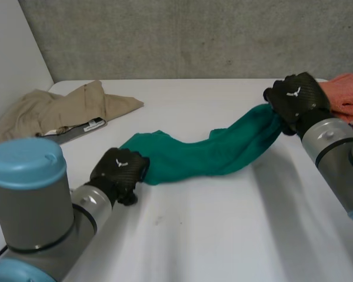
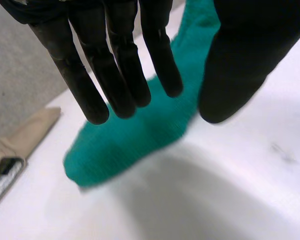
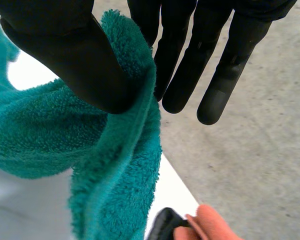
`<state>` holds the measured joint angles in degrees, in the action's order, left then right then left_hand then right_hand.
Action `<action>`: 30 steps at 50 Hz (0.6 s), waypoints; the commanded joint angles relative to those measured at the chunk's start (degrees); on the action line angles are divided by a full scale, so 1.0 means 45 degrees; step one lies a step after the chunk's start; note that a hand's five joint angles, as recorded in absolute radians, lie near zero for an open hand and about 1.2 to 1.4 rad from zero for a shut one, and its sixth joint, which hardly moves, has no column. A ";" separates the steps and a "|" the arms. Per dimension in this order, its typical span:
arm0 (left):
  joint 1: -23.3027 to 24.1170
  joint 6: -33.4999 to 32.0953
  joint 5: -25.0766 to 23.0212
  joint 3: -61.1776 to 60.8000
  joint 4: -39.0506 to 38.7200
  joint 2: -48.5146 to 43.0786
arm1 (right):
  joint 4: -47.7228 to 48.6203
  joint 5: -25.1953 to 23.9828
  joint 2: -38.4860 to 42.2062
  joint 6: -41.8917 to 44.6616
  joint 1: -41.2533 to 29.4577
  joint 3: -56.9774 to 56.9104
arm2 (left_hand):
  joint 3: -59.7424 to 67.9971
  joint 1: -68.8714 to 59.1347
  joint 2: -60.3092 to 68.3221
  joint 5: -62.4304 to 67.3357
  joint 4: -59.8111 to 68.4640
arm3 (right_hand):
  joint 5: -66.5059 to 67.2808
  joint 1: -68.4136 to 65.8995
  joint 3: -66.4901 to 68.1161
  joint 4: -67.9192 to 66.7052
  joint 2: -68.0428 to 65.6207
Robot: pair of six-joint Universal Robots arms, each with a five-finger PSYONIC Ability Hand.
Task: Fold the laundry.
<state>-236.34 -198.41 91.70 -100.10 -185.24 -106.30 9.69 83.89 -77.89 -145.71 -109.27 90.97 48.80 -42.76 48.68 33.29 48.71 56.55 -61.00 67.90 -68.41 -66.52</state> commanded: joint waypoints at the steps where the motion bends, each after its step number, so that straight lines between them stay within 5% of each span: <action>1: -0.0700 0.0029 0.0247 0.0739 -0.0905 0.0028 | 0.0092 -0.1390 -0.0189 -0.0100 -0.0034 0.0604 | -0.5135 0.3792 -0.5108 -0.3910 -0.5114 | 0.2988 -0.4222 0.2689 -0.2575 -0.2996; 5: -0.1503 0.0029 -0.0279 0.1715 -0.1121 -0.0147 | -0.0045 -0.2115 -0.1239 -0.0138 -0.0228 0.0624 | -0.6588 0.5245 -0.6561 -0.5364 -0.6568 | 0.2988 -0.4222 0.2689 -0.2575 -0.2996; 14: -0.1504 0.0068 -0.3539 0.5109 -0.0986 -0.3110 | -0.0084 -0.3094 -0.3800 -0.0587 -0.0991 0.0878 | -0.8163 0.6820 -0.8137 -0.6939 -0.8143 | 0.2988 -0.4222 0.2689 -0.2575 -0.2996; 24: -0.1425 0.0048 -0.4382 0.8084 0.0791 -0.6513 | -0.0670 -0.4266 -0.6126 -0.2305 -0.1206 0.0702 | -0.8089 0.6746 -0.8063 -0.6865 -0.8069 | 0.2988 -0.4222 0.2689 -0.2575 -0.2996; 26: -0.1347 -0.0010 -0.4636 0.8182 0.1260 -0.6826 | -0.0650 -0.4266 -0.6205 -0.2423 -0.1089 0.0663 | -0.6492 0.5149 -0.6465 -0.5268 -0.6472 | 0.2988 -0.4222 0.2689 -0.2575 -0.2996; 28: -0.1289 -0.0049 -0.4656 0.8163 0.1456 -0.6847 | -0.0670 -0.4266 -0.6148 -0.2424 -0.1030 0.0643 | -0.1757 0.0414 -0.1730 -0.0532 -0.1736 | 0.2988 -0.4222 0.2689 -0.2575 -0.2996; 30: -0.1308 0.0087 -0.4520 0.8104 0.1496 -0.6769 | -0.0748 -0.4305 -0.6089 -0.2404 -0.1011 0.0663 | 0.5830 -0.7173 0.5857 0.7055 0.5851 | 0.2988 -0.4222 0.2689 -0.2575 -0.2996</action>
<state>-242.62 -198.32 71.37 -63.86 -181.23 -135.75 6.83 64.92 -105.24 -155.69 -114.56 94.22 17.63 -18.88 17.18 7.38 17.17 56.55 -61.00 67.90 -68.57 -66.52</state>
